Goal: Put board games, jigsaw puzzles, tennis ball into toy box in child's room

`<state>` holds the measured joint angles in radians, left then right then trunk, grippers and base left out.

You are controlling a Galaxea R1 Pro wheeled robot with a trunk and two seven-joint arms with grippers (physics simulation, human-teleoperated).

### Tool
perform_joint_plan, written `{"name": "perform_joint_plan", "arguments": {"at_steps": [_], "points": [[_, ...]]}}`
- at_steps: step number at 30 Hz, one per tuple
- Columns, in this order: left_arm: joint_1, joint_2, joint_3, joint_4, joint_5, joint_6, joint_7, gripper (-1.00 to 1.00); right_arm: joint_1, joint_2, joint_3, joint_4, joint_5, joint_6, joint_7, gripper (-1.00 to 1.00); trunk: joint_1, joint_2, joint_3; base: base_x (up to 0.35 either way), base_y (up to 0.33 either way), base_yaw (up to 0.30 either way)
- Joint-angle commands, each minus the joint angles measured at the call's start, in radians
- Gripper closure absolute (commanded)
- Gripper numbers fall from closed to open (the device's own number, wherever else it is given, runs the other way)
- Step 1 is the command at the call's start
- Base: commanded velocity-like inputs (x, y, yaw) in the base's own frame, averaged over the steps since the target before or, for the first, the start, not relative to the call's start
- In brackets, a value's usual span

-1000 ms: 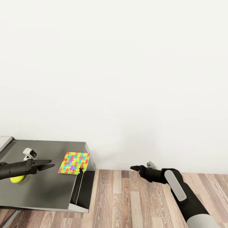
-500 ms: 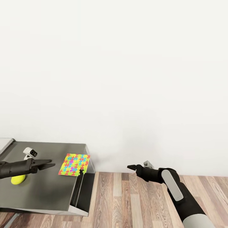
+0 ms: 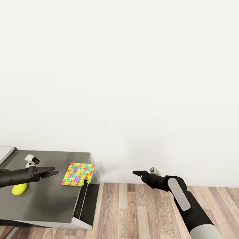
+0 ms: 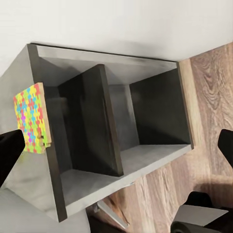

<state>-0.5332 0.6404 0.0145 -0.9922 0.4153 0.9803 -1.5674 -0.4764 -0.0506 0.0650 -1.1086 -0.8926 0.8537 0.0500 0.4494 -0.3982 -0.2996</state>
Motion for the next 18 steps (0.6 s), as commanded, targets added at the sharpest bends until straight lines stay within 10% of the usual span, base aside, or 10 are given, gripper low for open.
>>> {"name": "perform_joint_plan", "arguments": {"at_steps": [1,18], "points": [[-0.001,0.0,-0.001,0.0,0.0,0.011,-0.003,-1.0,-0.001,-0.001,0.001,0.0,0.006,0.002,0.005,-1.0,0.001,-0.002,-0.001,0.0,0.0,0.0],[-0.001,-0.004,-0.001,0.0,0.0,0.009,-0.003,-1.0,-0.001,0.0,0.0,0.004,0.008,-0.005,0.005,-1.0,0.001,-0.002,0.001,0.0,0.015,0.0]]}}
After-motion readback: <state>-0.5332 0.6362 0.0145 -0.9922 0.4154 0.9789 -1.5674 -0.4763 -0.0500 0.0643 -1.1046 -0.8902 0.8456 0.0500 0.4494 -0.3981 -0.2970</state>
